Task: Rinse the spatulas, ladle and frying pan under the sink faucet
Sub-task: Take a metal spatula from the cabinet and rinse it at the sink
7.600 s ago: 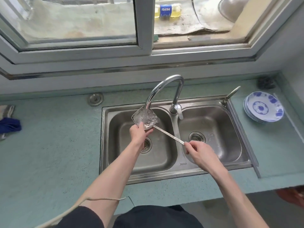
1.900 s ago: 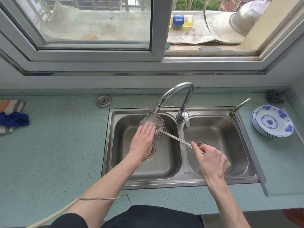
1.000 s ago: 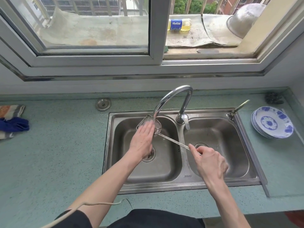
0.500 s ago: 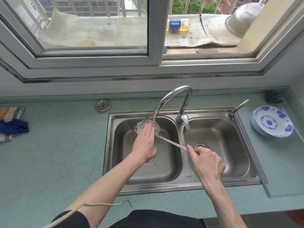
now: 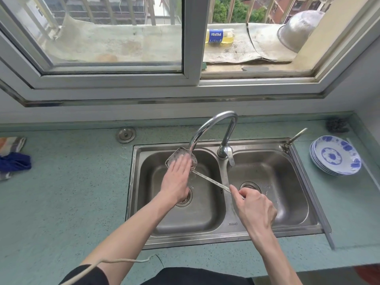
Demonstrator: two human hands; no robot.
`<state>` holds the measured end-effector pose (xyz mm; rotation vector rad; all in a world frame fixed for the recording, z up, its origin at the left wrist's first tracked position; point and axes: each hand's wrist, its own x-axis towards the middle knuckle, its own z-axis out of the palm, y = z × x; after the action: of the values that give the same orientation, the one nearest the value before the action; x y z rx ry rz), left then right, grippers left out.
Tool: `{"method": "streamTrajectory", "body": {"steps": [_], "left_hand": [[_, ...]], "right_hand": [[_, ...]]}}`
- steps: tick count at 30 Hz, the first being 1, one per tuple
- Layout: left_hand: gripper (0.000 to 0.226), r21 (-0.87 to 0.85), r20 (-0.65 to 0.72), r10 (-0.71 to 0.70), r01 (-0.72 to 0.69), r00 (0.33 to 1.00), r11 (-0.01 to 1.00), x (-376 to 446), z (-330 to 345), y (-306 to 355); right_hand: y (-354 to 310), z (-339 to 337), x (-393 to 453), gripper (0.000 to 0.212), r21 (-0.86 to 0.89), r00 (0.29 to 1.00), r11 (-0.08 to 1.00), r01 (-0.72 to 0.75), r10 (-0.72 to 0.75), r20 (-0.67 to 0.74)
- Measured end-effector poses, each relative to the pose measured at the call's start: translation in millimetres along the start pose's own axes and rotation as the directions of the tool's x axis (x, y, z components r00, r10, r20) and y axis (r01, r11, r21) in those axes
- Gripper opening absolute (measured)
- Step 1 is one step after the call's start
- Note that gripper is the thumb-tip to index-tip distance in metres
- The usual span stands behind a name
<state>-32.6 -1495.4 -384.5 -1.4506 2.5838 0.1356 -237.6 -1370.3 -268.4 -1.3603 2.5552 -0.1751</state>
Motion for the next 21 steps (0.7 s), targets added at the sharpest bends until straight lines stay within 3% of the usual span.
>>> {"method": "streamTrajectory", "body": {"steps": [4,8,10,12,16,21], "left_hand": [[0.098,-0.060,-0.042,-0.081,0.078,0.996,0.995,2.1,-7.5,1.2],[0.089,-0.291,-0.051,0.090,-0.101,0.995,0.951,-1.1,0.3,17.2],[0.084,-0.443,-0.116,0.079,-0.123,0.990,0.888,-6.9,6.5,27.1],[0.074,-0.518,-0.203,-0.003,-0.105,0.979,0.849,-11.5,6.9,32.4],[0.051,-0.432,-0.344,-0.216,0.050,0.914,0.900,-14.0,4.3,25.0],[0.032,-0.626,-0.256,-0.529,0.278,0.809,0.728,2.7,-0.3,9.5]], "right_hand": [[0.6,0.9,-1.0,0.052,0.029,1.000,1.000,-0.002,0.003,-0.027],[-0.6,4.8,1.5,0.052,0.013,0.999,1.000,-0.026,0.027,-0.042],[0.6,6.5,2.8,0.051,0.020,0.999,0.999,-0.035,0.036,-0.034],[3.2,7.0,3.8,0.050,0.044,0.998,0.998,-0.046,0.047,-0.028],[7.5,6.7,2.8,0.051,0.072,0.998,0.997,-0.036,0.039,-0.048],[12.8,9.4,-1.8,0.053,0.087,0.997,0.996,0.001,0.006,-0.078]]}}
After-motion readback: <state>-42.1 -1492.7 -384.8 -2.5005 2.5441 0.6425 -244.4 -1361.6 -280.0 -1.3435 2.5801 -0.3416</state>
